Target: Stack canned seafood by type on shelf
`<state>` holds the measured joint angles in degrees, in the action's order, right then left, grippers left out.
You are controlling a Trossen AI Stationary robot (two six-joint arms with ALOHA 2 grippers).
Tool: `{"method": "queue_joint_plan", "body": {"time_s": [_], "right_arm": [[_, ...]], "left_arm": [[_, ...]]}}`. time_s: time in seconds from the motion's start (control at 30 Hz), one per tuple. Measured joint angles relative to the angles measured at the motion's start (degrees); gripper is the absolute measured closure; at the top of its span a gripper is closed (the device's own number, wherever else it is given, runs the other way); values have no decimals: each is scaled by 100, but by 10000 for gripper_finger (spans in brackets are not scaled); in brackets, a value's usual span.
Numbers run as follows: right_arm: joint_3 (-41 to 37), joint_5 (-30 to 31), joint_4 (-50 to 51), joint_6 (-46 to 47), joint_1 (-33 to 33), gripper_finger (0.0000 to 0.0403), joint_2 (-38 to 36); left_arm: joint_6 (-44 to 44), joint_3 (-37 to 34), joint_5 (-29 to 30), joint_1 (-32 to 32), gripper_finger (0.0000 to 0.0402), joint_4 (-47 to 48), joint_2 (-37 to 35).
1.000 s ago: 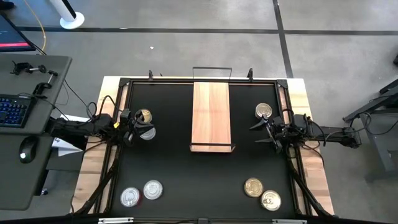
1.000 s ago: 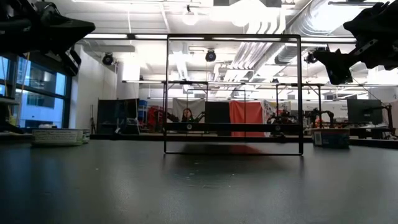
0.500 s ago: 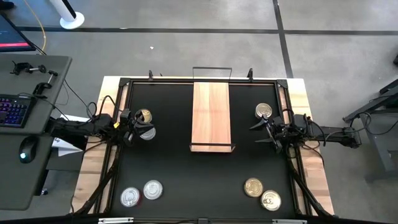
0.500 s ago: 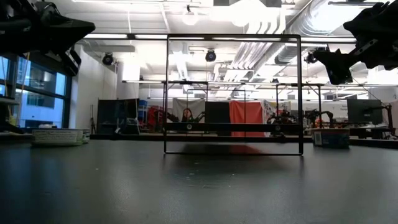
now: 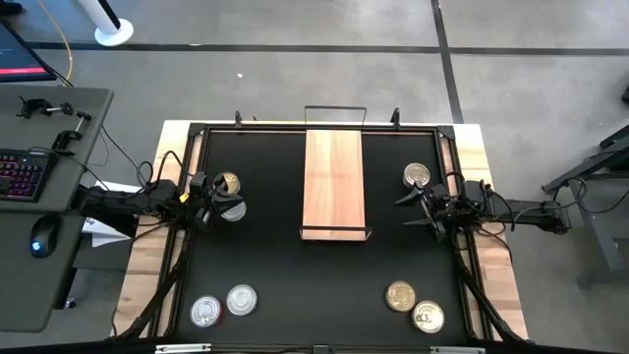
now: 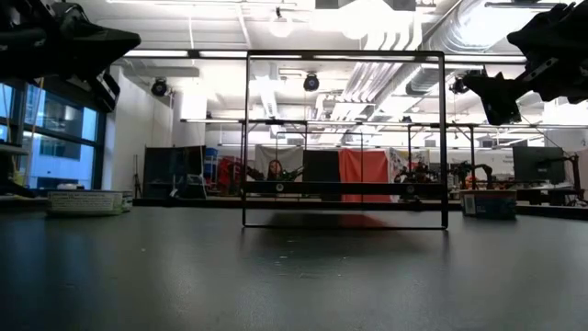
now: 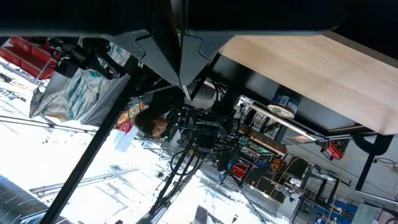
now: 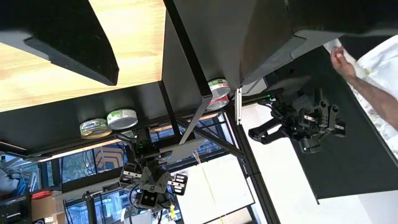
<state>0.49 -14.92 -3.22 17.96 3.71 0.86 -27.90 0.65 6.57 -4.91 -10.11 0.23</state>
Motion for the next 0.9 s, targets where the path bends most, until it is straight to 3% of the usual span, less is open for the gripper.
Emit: {"method": "queue_joint_plan", "body": {"time_s": [0.5,0.63,0.77,0.83,0.9], "right_arm": [[0,0,0,0,0,77,-2],[-1,0,0,1,2,77,0],[0,0,0,2,1,77,-2],[0,0,0,0,2,77,0],[-1,0,2,1,1,77,0]], "left_arm": [[-1,2,0,0,402,-52,2],[-319,2,114,0,401,-552,4],[-1116,2,809,0,402,-1513,183],[-1234,89,659,-5,401,-2275,506],[-938,472,404,-67,401,-2460,982]]}}
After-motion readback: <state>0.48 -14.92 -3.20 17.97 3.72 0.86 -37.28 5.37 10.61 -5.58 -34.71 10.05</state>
